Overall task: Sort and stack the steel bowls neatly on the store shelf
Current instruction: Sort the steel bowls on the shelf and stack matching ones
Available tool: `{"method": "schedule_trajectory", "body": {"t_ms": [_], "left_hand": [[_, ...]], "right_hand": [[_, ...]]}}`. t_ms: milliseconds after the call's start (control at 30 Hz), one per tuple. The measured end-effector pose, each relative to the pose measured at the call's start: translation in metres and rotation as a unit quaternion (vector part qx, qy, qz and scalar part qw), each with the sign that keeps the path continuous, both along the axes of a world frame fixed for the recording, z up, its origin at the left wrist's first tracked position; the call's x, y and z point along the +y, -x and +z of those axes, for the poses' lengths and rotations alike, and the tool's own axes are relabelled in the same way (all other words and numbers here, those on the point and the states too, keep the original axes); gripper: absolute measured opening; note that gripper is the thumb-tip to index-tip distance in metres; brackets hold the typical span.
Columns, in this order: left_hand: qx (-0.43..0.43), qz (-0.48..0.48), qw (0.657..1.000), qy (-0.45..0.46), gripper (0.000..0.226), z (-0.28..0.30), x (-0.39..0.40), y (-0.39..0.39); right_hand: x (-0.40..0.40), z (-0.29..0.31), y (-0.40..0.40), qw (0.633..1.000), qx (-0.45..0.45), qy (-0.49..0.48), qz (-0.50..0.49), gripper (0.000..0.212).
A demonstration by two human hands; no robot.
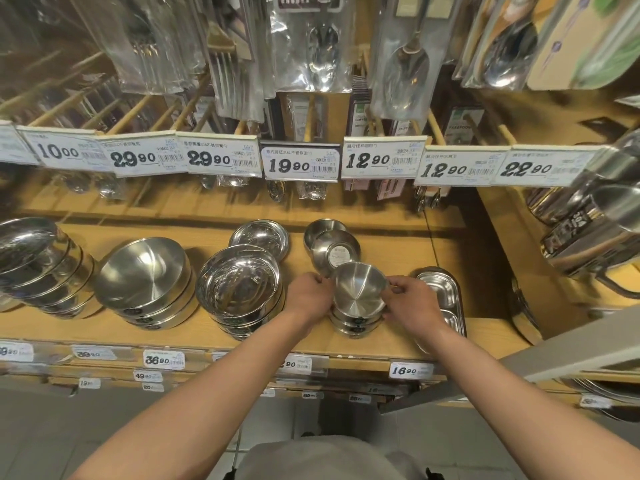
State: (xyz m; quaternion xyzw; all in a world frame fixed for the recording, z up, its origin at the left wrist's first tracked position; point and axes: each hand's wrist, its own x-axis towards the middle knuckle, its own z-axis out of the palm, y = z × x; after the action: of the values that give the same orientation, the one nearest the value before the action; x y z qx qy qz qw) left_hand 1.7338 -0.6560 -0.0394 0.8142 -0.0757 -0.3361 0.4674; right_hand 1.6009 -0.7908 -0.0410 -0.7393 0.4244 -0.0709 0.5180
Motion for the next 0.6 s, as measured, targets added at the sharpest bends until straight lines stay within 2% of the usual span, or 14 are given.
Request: {"method": "schedule_trajectory", "body": {"t_ms": [100, 200, 300, 367, 467, 600], "left_hand": [[-0.004, 0.000, 1.000, -0.012, 0.037, 0.006, 0.000, 0.002], [-0.010, -0.008, 1.000, -0.023, 0.034, 0.016, 0.002, 0.006], [-0.039, -0.013, 0.999, -0.025, 0.025, 0.034, 0.005, 0.004], [-0.056, -0.010, 0.998, -0.007, 0.023, 0.049, 0.008, -0.003], [-0.064, 0.015, 0.997, 0.037, 0.020, 0.073, 0.014, -0.026], [-0.047, 0.077, 0.994, 0.064, 0.015, 0.095, 0.033, -0.074]], "right_hand": [[-0.002, 0.001, 0.000, 1.000, -0.008, -0.005, 0.012, 0.022], [-0.004, 0.007, 0.001, 0.999, -0.012, 0.019, 0.033, 0.016], [-0.013, 0.014, -0.005, 0.999, -0.012, 0.040, 0.009, 0.039], [-0.022, 0.020, -0.018, 0.999, -0.012, 0.044, -0.018, 0.044], [-0.036, 0.026, -0.048, 0.999, -0.022, 0.019, -0.021, 0.044], [-0.053, 0.019, -0.090, 0.998, 0.014, -0.043, 0.042, 0.054]]}}
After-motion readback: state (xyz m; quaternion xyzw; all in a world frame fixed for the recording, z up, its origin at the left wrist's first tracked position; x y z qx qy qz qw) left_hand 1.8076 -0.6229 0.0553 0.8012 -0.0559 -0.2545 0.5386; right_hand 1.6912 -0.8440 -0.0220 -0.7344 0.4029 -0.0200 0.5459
